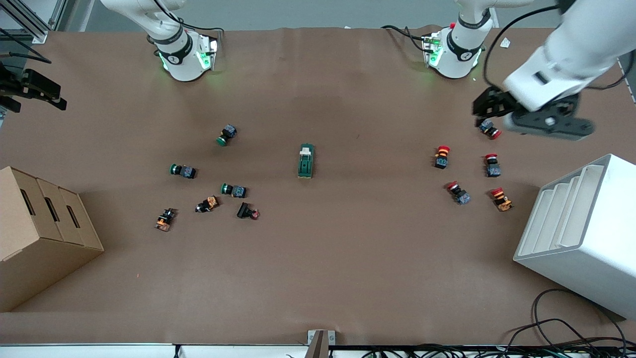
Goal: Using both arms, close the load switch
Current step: 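Move the left gripper over the green load switch and lower it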
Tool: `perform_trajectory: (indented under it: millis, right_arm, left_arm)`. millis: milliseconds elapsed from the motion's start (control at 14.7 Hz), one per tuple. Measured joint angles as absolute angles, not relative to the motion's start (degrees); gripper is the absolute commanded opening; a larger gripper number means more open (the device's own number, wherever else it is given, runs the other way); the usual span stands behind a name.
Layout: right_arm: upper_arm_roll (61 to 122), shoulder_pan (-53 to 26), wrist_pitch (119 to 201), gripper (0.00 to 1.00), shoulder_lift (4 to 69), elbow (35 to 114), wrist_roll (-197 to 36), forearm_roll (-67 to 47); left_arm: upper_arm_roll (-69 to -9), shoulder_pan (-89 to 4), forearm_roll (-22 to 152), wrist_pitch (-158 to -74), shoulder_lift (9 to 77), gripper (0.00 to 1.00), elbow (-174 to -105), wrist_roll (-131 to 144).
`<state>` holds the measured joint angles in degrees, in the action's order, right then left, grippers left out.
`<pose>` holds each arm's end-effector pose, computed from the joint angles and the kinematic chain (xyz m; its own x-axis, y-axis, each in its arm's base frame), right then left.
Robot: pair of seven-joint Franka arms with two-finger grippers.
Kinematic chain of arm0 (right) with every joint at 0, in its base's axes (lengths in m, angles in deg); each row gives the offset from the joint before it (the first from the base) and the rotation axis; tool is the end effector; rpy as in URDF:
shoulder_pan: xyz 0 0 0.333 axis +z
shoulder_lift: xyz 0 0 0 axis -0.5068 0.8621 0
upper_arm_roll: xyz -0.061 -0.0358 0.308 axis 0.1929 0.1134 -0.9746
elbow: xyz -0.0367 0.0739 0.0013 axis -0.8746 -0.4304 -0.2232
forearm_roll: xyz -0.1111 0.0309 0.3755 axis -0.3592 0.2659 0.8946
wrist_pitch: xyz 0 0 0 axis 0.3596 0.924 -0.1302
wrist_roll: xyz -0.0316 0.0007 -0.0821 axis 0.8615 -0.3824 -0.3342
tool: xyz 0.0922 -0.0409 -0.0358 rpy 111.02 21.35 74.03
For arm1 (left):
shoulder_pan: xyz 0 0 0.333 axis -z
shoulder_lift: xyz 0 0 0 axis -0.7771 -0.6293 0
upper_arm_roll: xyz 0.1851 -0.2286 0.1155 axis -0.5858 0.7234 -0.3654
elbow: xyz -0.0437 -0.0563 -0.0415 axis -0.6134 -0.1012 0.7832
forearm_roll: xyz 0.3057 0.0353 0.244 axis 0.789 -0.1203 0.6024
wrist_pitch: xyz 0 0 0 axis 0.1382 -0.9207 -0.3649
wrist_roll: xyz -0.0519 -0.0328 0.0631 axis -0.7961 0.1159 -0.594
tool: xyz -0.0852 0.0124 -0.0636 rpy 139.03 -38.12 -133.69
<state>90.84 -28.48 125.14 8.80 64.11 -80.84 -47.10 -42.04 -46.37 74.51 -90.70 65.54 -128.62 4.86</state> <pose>0.5132 -0.0292 0.6612 0.9966 0.0459 -0.0686 0.0453 -0.9989 -0.0096 0.5397 -0.1897 0.6067 0.9787 -0.2050 -0.0084 -0.2050 -0.9788 0.0020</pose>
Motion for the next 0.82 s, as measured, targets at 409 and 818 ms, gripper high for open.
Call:
perform_trajectory:
  millis: [409,818]
  right_arm:
    - [90.91,-28.48,125.28,1.0,8.8,64.11,-80.85,-47.1]
    - [90.68,-28.22,125.98,1.0,9.42,62.81,-80.87,-47.1]
  left_arm:
    - [-38.18,-31.74,76.8,-99.56,55.35,1.0,-128.51,-28.56]
    - [-38.02,-14.76,88.45,-112.67,43.72,1.0,-129.46,-61.31]
